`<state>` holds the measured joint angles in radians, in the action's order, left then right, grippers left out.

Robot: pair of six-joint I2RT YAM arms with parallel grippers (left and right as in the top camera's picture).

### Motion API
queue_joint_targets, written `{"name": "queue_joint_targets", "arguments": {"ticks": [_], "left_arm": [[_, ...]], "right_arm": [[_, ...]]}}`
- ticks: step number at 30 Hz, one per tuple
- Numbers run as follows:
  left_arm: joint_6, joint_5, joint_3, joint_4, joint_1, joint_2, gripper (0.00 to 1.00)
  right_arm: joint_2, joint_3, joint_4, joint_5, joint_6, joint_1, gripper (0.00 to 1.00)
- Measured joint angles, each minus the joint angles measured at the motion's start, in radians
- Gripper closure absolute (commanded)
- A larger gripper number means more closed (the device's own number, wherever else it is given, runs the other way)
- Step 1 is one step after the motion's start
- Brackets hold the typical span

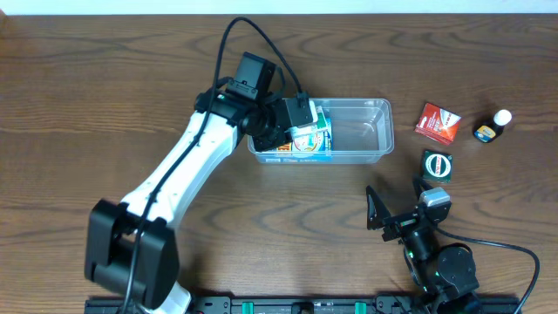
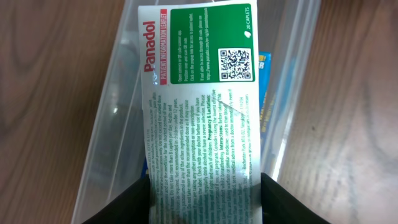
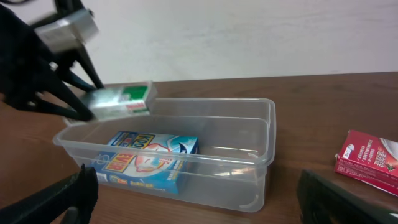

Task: Pack container
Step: 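Lower the Panadol box into the container beside the blue box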

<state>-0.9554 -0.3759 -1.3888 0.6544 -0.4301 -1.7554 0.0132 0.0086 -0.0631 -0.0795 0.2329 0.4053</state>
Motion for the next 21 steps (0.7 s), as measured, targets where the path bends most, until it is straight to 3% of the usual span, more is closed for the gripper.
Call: {"name": "queue_joint_targets", "arguments": {"ticks": [10, 21], "left_arm": [[-0.064, -0.006, 0.0, -0.063, 0.003, -0.095, 0.49], [-0.074, 0.128, 0.0, -0.087, 0.004, -0.158, 0.44]], "right_arm": [[0.0, 0.0, 0.0, 0.0, 0.0, 0.0, 0.01], [0.0, 0.0, 0.0, 0.0, 0.0, 0.0, 0.01]]}}
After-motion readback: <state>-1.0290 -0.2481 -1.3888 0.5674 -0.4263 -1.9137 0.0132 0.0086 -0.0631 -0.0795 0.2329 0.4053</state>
